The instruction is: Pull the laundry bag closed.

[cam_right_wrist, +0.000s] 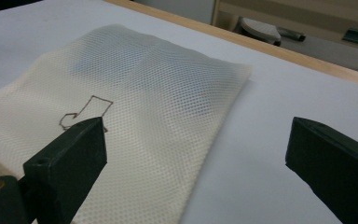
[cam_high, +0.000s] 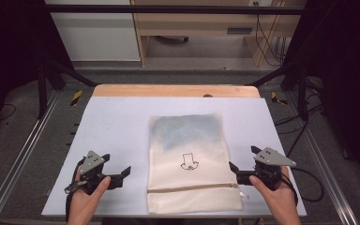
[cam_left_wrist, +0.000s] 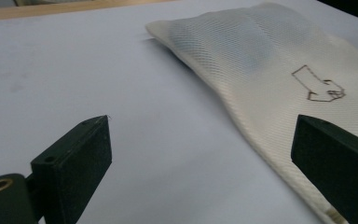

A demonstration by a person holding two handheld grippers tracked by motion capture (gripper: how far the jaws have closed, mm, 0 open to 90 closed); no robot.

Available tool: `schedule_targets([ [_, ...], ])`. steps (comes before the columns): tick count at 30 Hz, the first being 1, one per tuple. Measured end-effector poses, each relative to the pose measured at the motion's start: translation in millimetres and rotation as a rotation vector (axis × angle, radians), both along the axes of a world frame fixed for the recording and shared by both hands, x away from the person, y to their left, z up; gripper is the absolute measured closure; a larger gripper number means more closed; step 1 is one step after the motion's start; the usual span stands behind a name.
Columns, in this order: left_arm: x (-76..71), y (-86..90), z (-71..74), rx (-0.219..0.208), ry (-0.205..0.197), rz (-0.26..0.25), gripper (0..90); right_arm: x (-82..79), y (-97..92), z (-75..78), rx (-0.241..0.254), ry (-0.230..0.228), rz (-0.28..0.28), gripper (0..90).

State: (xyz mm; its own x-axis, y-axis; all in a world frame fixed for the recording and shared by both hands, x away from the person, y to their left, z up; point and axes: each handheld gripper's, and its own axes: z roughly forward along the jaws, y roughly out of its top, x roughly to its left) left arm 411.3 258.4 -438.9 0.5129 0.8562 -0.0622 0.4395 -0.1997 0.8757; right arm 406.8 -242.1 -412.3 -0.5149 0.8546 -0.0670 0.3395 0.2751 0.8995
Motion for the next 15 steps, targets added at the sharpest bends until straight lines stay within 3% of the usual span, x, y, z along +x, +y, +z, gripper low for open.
schedule_targets([
  [1,2.7,8.3,0.9,0.018,-0.012,0.024,4.9,2.3,-5.2,0.5,0.008,0.003,-0.021,5.8],
  [8,14.9,34.2,-1.6,0.034,-0.010,0.086,4.5,10.1,-22.6,-3.8,0.011,0.003,-0.103,6.3],
  [15,22.5,51.7,-3.7,0.040,-0.021,0.123,4.5,16.6,-33.8,-11.2,0.003,0.002,-0.142,7.0],
])
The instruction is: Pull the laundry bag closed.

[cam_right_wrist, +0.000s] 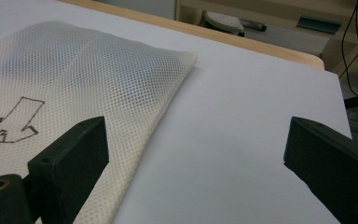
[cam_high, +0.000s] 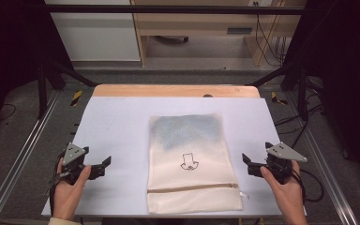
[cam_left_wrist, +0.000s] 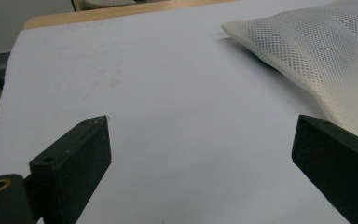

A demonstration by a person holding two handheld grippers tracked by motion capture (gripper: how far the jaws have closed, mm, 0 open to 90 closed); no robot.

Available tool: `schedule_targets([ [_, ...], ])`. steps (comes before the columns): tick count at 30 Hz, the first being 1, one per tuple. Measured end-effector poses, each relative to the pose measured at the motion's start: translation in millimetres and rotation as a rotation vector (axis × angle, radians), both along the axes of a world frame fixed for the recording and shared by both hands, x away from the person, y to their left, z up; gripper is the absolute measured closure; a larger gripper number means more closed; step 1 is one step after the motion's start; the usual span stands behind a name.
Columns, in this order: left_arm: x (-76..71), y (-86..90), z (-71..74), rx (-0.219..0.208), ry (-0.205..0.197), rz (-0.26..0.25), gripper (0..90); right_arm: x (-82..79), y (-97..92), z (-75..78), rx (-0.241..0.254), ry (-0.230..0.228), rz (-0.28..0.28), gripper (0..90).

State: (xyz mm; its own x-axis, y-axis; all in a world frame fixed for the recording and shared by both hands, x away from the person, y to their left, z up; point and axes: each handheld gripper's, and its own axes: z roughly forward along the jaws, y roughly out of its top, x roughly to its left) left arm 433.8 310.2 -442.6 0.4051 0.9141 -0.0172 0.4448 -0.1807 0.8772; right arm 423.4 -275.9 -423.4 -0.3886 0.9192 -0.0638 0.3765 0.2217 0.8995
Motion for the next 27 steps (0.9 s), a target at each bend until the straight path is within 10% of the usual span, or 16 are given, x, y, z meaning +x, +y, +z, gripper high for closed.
schedule_targets([
  [15,29.6,22.3,-21.0,0.084,-0.076,-0.004,4.4,23.4,-18.4,-25.9,0.028,-0.018,-0.088,8.5],
  [27,38.3,15.9,-36.5,0.124,-0.051,-0.051,4.3,17.6,-28.5,-51.4,0.038,-0.027,-0.097,8.9],
])
